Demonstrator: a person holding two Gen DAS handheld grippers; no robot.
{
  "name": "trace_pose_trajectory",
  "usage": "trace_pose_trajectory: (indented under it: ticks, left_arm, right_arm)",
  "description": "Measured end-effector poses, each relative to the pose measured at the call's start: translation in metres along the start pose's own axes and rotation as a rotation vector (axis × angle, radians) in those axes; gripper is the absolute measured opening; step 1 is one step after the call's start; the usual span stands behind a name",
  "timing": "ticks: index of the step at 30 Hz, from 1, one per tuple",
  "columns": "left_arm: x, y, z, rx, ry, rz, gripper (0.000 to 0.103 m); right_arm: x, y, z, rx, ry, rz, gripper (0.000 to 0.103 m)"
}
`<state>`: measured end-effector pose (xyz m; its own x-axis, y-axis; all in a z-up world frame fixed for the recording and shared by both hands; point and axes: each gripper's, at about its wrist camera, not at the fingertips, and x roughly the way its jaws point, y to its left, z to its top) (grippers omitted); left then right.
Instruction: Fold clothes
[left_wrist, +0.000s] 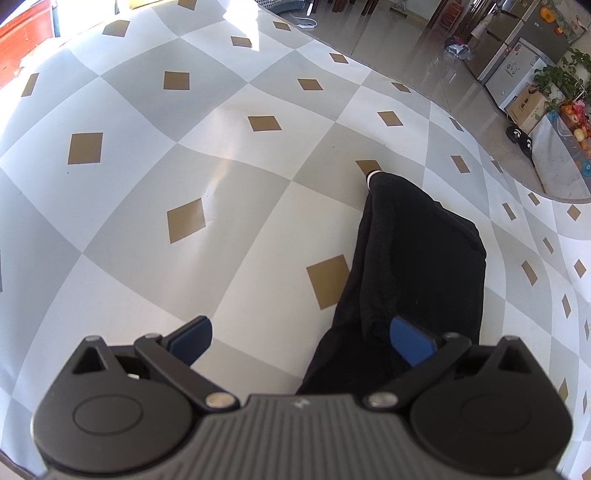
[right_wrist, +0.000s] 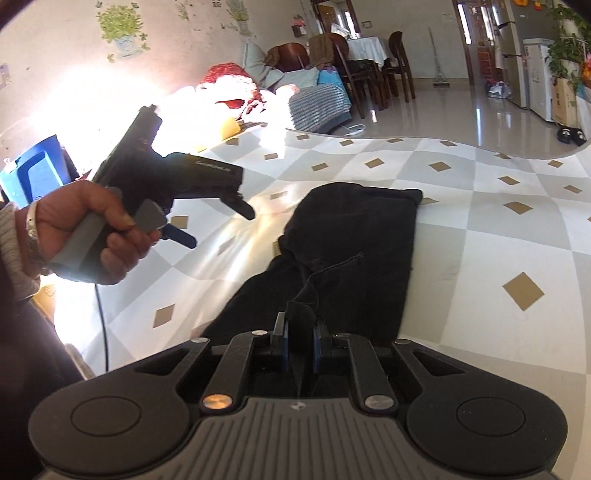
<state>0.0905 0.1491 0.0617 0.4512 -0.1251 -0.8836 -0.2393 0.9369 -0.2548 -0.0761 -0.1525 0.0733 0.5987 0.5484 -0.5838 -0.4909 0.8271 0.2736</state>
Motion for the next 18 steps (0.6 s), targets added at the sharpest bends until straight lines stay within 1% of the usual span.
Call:
trace_pose_trajectory:
  ticks: [2,4,6,7,9,13,18]
  left_arm:
    - [-0.002,0.005,0.001,-0.016,-0.005,-0.003,0.103]
    - [-0.004,0.01,0.003,-0.029,-0.012,0.011,0.103]
    - [-0.004,0.015,0.003,-0.04,-0.015,0.025,0.103]
    - [-0.004,0.018,0.003,-0.046,-0.013,0.028,0.103]
    - [-0.003,0.02,0.003,-0.047,-0.007,0.031,0.103]
    - [-0.002,0.021,0.002,-0.031,0.0,0.035,0.103]
    - [-0.002,0.024,0.002,-0.047,-0.001,0.032,0.103]
  right_arm:
    - [0.004,0.017,-0.001,-0.033,0.01,0.075,0.012]
    - [0.011,0.034,-0.003,-0.076,0.027,0.154,0.012]
    - [0.02,0.051,-0.007,-0.123,0.054,0.219,0.012]
    - [0.025,0.056,-0.009,-0.136,0.066,0.238,0.012]
    - [0.035,0.065,-0.014,-0.154,0.092,0.262,0.012]
    - [0.054,0.073,-0.024,-0.159,0.137,0.284,0.013]
    - [0.067,0.078,-0.026,-0.162,0.149,0.316,0.013]
